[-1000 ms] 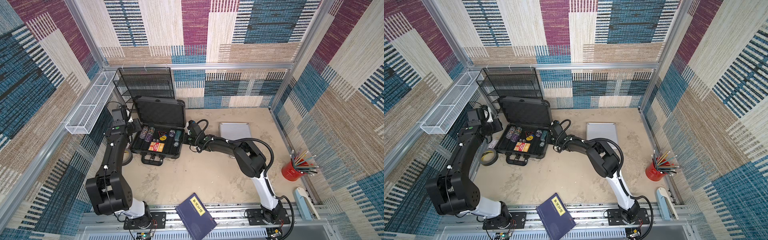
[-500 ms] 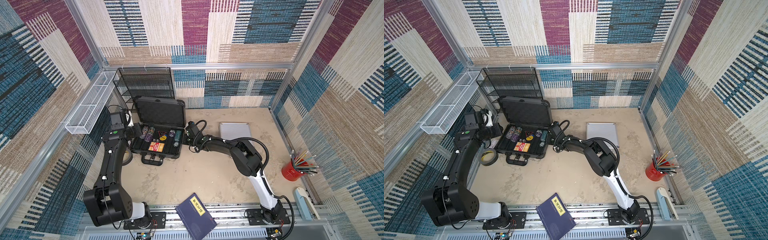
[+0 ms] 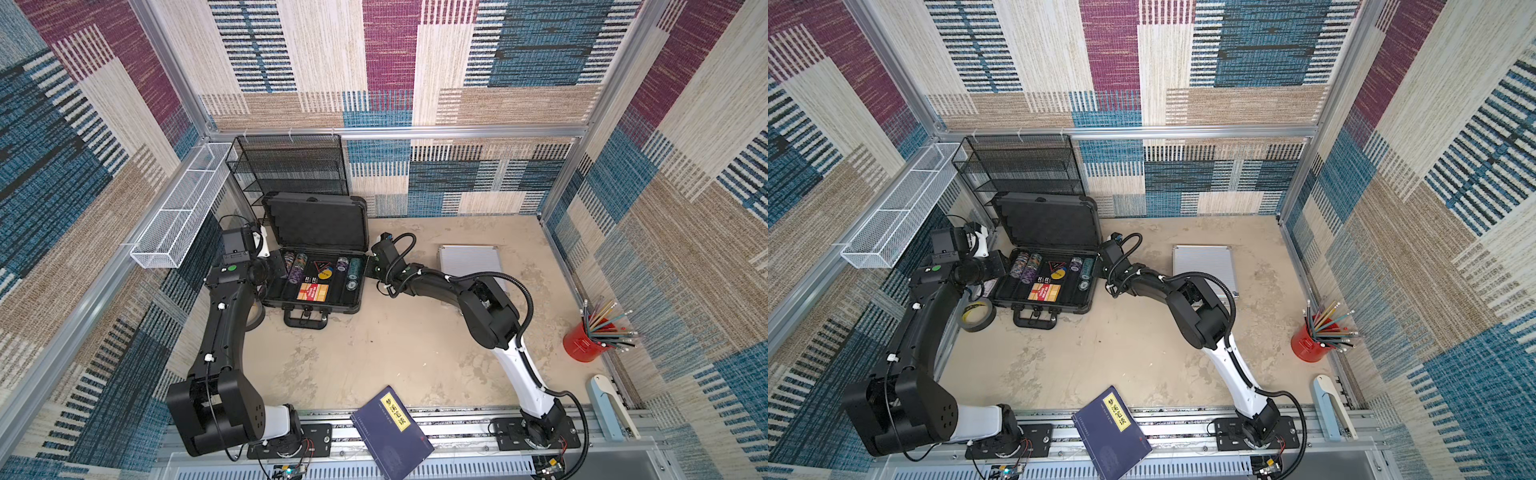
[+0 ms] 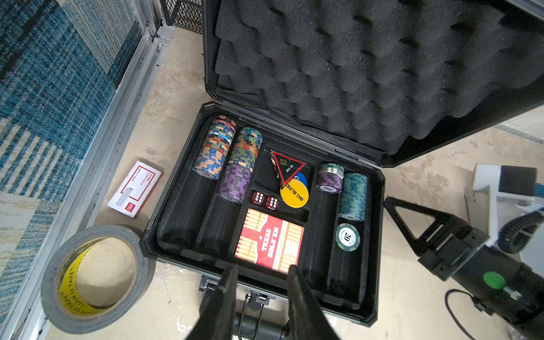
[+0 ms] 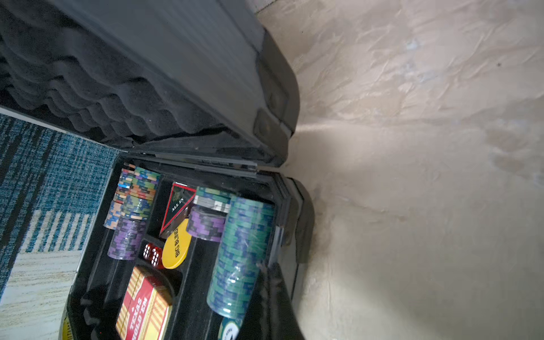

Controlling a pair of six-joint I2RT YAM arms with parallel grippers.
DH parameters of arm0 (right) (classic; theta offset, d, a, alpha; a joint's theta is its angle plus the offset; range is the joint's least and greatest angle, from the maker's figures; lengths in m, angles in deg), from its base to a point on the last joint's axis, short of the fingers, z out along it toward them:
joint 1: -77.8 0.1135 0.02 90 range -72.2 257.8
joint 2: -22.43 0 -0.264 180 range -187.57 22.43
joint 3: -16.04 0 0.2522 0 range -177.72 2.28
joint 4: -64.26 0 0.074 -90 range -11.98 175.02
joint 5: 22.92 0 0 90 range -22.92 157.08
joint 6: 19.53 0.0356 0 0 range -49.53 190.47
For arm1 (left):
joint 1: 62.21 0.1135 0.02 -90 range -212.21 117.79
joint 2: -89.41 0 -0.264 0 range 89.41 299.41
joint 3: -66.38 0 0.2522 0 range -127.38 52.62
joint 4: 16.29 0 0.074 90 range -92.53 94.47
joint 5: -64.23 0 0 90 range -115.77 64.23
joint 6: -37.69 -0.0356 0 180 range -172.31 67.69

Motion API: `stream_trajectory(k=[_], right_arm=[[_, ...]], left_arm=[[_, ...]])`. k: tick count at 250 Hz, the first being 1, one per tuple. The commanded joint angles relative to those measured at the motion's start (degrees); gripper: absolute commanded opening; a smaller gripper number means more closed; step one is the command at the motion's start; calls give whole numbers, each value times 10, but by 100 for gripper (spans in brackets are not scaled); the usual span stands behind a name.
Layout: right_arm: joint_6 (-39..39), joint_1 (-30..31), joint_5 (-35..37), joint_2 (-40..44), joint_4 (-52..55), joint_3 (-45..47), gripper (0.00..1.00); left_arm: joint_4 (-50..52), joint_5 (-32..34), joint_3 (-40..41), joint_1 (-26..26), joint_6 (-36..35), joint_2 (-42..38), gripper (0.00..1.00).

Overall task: Open the poker set cases
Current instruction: Move the poker set case to the center of the board.

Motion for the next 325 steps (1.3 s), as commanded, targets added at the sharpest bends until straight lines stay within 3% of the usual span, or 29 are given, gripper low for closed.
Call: stream_trajectory(k=[1, 159, 177, 262, 291, 325], right_arm=[[-1, -3, -6, -14, 39, -6, 4], [-37, -37, -17, -68, 37, -91, 5], [-40, -41, -21, -70, 37, -98, 9], [-130, -65, -67, -13, -55, -22, 50], [-162, -64, -86, -3, -87, -1, 57], [-175, -65, -91, -5, -105, 0, 59]], left_arm=[[-11, -13, 2, 0, -18, -1, 32], [-13, -14, 3, 0, -16, 4, 32], [-12, -12, 4, 0, -17, 3, 32], [-15, -19, 6, 0, -19, -1, 32], [-17, -18, 7, 0, -21, -3, 32], [-19, -22, 9, 0, -20, -2, 32]])
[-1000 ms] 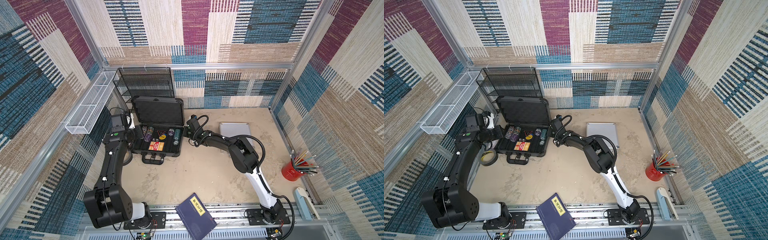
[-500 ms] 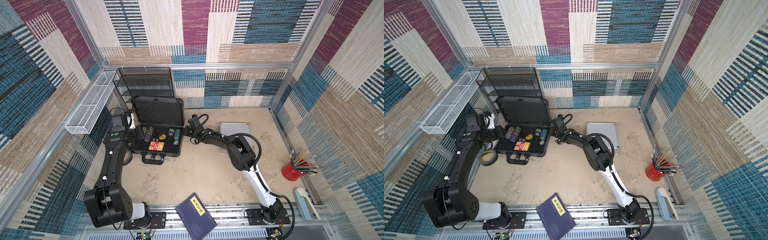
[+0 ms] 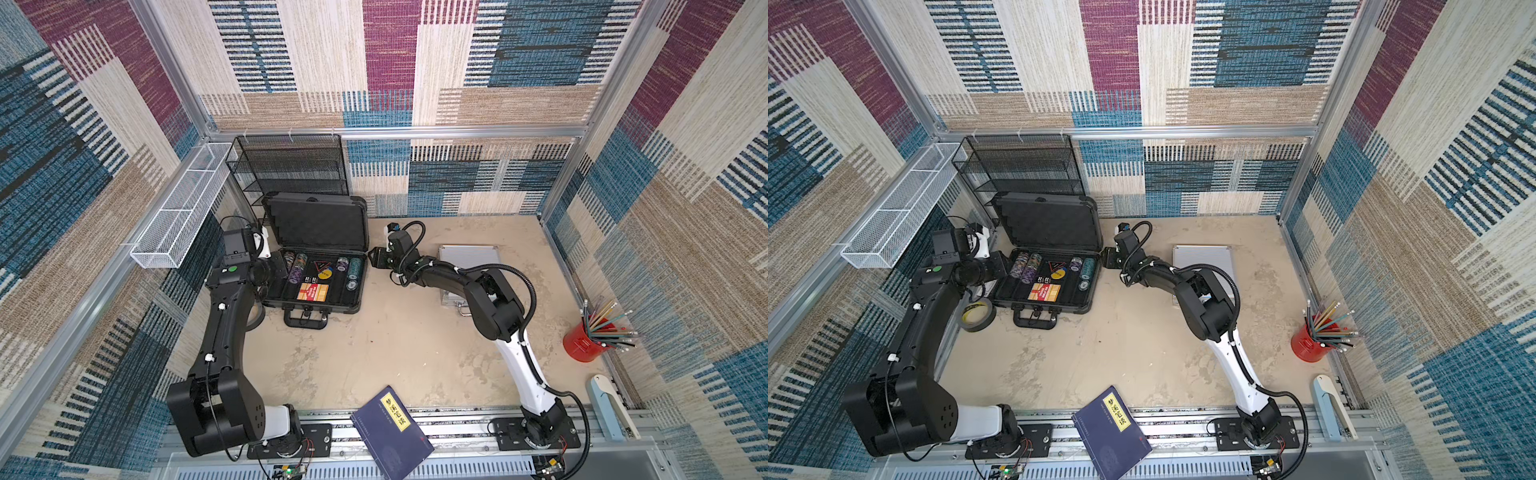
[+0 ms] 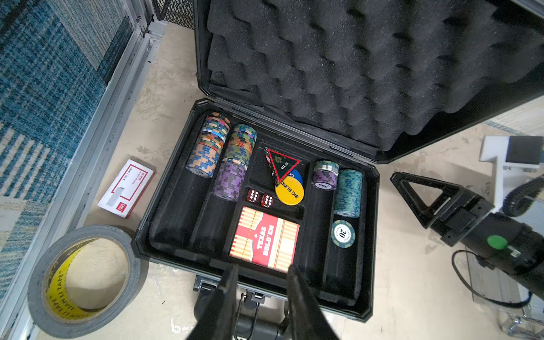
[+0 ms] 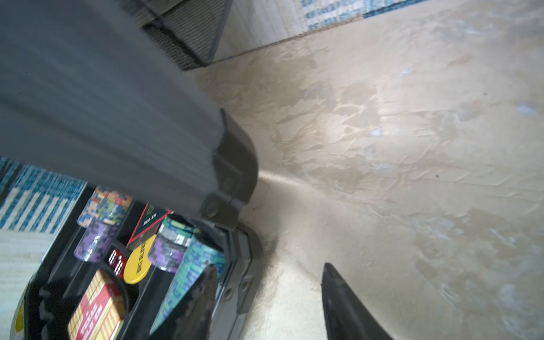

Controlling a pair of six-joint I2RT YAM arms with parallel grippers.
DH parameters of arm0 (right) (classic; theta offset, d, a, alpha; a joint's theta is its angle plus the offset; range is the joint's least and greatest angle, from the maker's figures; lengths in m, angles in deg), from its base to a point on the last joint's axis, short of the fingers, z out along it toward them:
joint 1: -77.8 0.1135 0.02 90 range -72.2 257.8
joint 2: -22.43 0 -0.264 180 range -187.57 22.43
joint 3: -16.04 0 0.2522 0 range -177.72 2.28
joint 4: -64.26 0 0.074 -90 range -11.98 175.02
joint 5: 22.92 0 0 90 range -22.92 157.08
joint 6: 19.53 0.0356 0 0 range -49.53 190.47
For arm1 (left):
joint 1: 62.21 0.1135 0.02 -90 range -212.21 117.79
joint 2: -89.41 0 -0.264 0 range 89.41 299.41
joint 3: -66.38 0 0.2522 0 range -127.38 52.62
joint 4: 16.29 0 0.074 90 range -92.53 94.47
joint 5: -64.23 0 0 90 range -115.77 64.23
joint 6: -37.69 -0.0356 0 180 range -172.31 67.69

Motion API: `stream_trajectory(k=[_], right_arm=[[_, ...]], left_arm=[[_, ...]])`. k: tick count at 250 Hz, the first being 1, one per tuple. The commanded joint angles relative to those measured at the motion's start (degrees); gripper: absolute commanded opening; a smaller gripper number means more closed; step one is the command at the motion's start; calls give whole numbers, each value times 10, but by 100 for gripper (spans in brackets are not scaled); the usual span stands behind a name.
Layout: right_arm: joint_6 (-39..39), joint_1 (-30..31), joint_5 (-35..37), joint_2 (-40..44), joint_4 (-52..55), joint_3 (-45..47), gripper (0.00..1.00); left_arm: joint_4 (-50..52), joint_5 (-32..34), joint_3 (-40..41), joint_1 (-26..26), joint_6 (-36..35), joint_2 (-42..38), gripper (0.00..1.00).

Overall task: Open the poker set cases
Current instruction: Move the poker set case to the center of the board, then adjust the poker set case at the center of the board.

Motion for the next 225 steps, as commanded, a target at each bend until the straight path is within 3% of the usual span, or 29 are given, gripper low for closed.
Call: stream_trajectory(k=[1, 57, 225], right_arm=[[-32, -2, -17, 2, -47, -5, 59], [-35, -5, -17, -46, -32, -74, 57], [-39, -10, -3, -140, 32, -258, 34]], left_arm=[[-15, -9, 2, 0, -20, -1, 32], [-16, -6, 3, 0, -22, -1, 32], [-19, -5, 4, 0, -24, 3, 32]])
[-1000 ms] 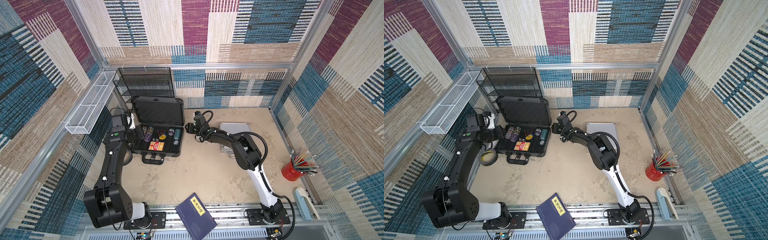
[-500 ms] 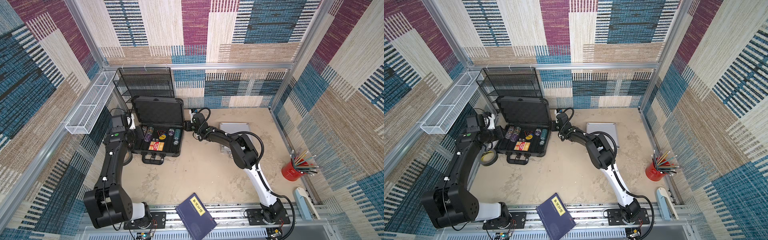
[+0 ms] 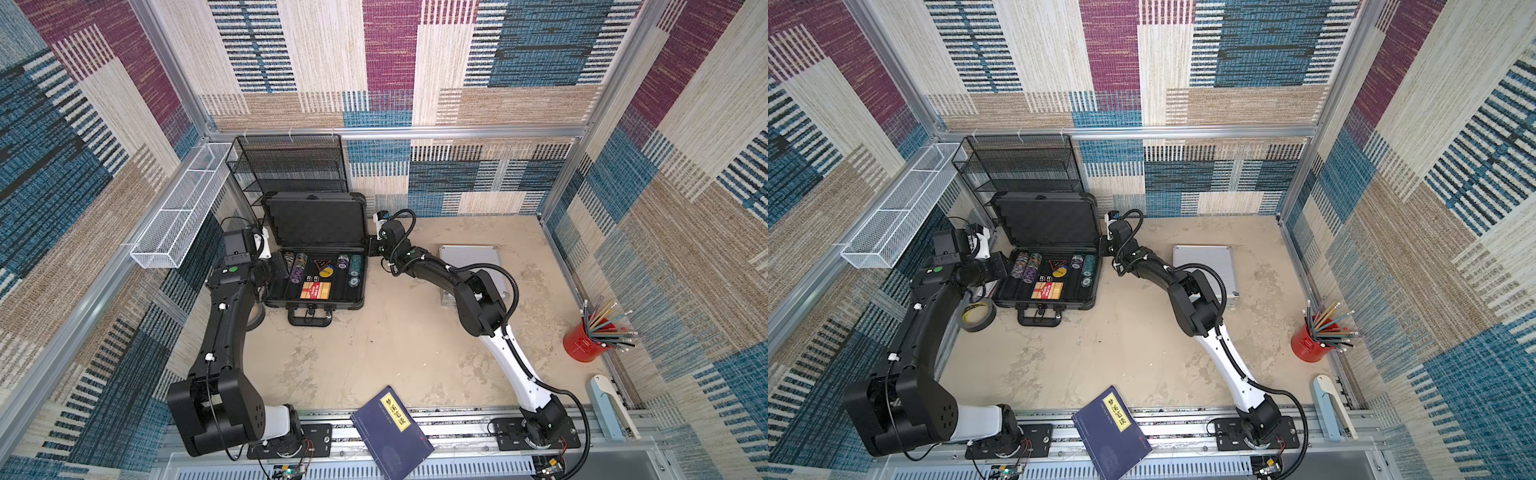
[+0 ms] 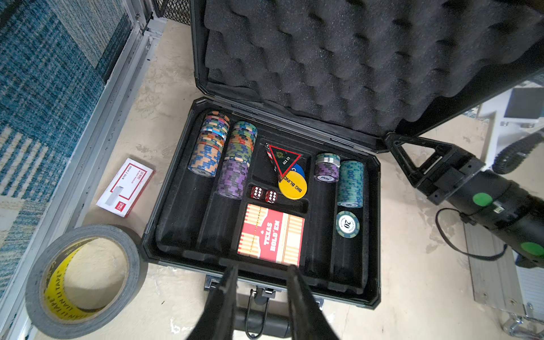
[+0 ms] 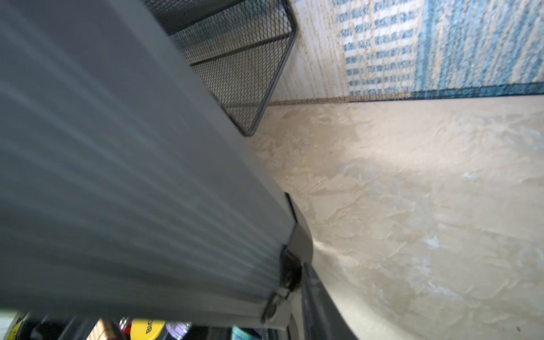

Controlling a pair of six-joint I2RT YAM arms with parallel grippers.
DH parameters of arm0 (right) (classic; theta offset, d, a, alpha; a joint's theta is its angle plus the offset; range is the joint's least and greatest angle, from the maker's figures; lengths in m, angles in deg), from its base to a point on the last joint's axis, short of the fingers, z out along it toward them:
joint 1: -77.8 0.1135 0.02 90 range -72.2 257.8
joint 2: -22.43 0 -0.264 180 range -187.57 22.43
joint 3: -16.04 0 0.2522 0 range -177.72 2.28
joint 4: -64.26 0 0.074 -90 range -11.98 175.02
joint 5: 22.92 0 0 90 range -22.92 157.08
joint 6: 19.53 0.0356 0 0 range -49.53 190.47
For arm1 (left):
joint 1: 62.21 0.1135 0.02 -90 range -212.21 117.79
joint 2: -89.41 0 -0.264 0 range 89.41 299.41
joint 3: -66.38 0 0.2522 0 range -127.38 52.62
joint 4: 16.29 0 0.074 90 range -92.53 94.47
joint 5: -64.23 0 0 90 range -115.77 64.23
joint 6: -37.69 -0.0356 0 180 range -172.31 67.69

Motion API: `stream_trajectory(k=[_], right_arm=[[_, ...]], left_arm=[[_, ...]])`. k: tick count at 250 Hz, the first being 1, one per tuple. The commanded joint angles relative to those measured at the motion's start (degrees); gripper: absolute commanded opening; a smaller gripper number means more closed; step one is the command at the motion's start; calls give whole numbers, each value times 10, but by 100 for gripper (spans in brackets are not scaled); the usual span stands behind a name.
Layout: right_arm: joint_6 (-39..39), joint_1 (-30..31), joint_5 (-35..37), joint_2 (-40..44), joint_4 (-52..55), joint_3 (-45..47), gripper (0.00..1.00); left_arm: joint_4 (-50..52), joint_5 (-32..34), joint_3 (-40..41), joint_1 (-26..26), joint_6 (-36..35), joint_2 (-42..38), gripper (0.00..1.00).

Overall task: Open the poker set cases
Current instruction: Adjust the poker set case at the center of the board.

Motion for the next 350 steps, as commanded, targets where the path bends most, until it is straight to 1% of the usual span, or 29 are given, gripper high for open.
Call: stream_trajectory(k=[1, 99, 113, 123, 151, 181, 207, 236, 257, 289, 299, 333, 350], right_arm=[[0, -2, 13, -10, -6, -24, 34], [9, -3, 13, -21, -5, -40, 35], [7, -4, 13, -21, -1, -43, 38], [5, -4, 13, -19, 3, -44, 43], [-1, -6, 13, -4, 9, -28, 52], [-11, -11, 4, 34, 7, 4, 57], [-24, -16, -20, 75, 21, 29, 58], [-54, -18, -40, 146, 19, 97, 61], [-71, -22, -42, 209, 21, 165, 62], [-77, -42, -26, 334, 3, 333, 66], [-75, -53, -17, 373, 2, 383, 68], [-68, -106, 15, 495, 36, 516, 70], [-69, -135, 39, 553, 52, 566, 75]], left_arm=[[-16, -6, 1, 0, -23, 2, 32], [-18, -9, 2, 0, -21, 5, 32], [-18, -9, 2, 0, -21, 4, 32], [-18, -9, 2, 0, -20, 4, 32], [-19, -11, 2, 0, -19, 0, 32], [-19, -9, 2, 0, -15, -8, 32], [-19, -9, 0, -1, -10, -20, 32], [-19, -2, -4, -16, -6, -38, 33], [-27, 10, -4, -46, -2, -45, 34], [-48, 45, -2, -118, -5, -39, 36], [-60, 45, 0, -140, -2, -34, 36], [-98, 43, -7, -216, 17, 0, 46], [-121, 34, -16, -255, 28, 25, 50]])
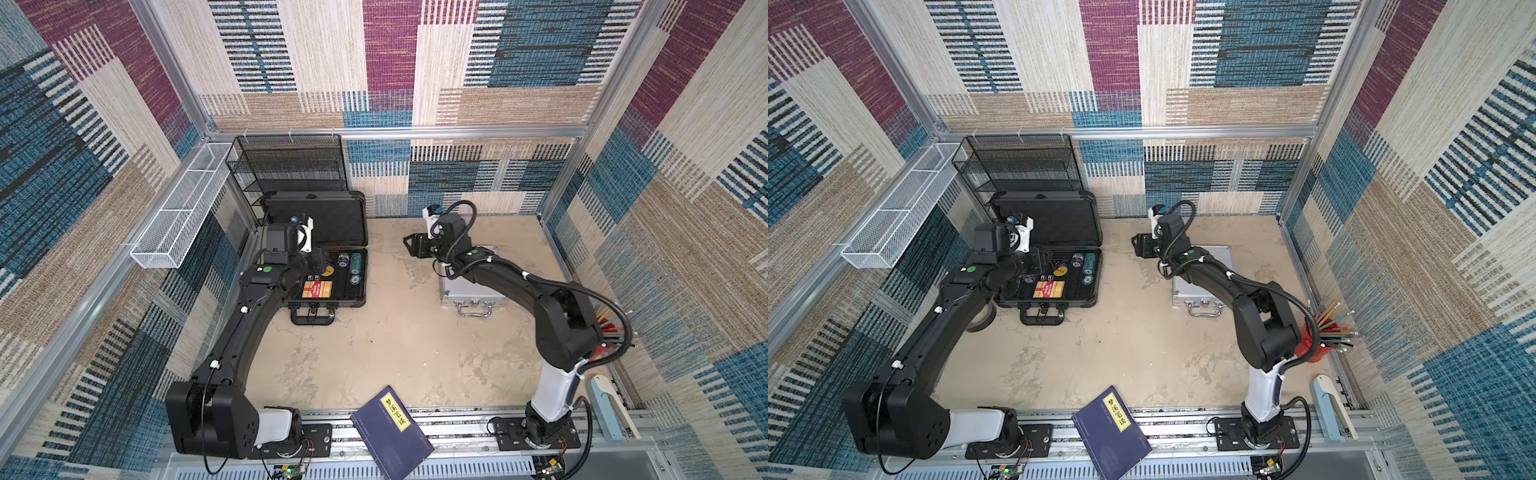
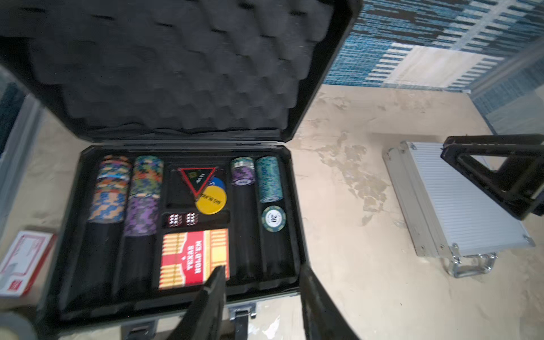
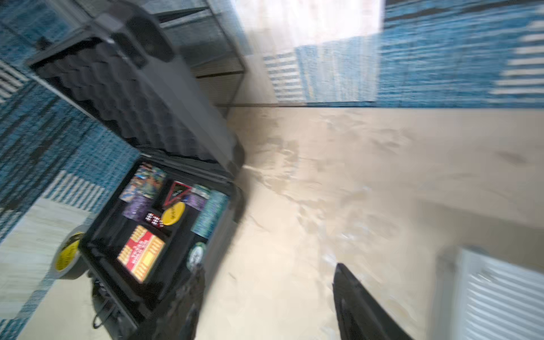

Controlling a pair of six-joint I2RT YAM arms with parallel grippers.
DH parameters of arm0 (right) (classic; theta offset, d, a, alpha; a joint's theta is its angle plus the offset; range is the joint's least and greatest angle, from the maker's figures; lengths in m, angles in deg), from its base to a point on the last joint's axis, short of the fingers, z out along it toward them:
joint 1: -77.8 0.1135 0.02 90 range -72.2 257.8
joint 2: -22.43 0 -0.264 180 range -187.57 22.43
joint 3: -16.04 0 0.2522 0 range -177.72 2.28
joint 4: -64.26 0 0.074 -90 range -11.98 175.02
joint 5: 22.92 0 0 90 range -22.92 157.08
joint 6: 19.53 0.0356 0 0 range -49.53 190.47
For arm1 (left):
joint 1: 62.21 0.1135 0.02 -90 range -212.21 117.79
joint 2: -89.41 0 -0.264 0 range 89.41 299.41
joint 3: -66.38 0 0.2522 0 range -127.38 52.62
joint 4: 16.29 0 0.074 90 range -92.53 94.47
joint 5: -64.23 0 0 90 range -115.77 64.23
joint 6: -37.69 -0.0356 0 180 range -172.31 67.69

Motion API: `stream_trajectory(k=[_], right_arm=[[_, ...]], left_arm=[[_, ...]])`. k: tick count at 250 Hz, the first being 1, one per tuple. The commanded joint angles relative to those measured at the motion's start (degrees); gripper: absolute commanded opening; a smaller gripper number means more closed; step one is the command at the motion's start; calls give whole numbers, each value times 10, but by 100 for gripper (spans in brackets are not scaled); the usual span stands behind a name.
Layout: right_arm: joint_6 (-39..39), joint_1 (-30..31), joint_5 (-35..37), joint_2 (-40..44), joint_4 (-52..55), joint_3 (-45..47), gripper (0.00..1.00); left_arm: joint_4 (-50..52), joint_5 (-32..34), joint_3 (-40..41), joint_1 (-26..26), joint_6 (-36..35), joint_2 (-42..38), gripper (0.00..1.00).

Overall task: Open the poker set cases
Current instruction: Adjust the poker set case at the center of the board, then move the poker set case to the center of the board.

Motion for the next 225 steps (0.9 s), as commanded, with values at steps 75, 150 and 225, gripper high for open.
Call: stream_trajectory(k=[75, 150, 225], right_arm=[[22, -227, 11, 187, 40, 195, 80], [33, -333, -84, 145, -28, 231, 80], [13, -345, -122, 98, -67, 232, 80]], left_arm=[[-140, -67, -98, -195, 64, 182, 55], [-164, -112, -195, -257, 111, 313, 58], [-168, -140, -239, -269, 161, 389, 61]])
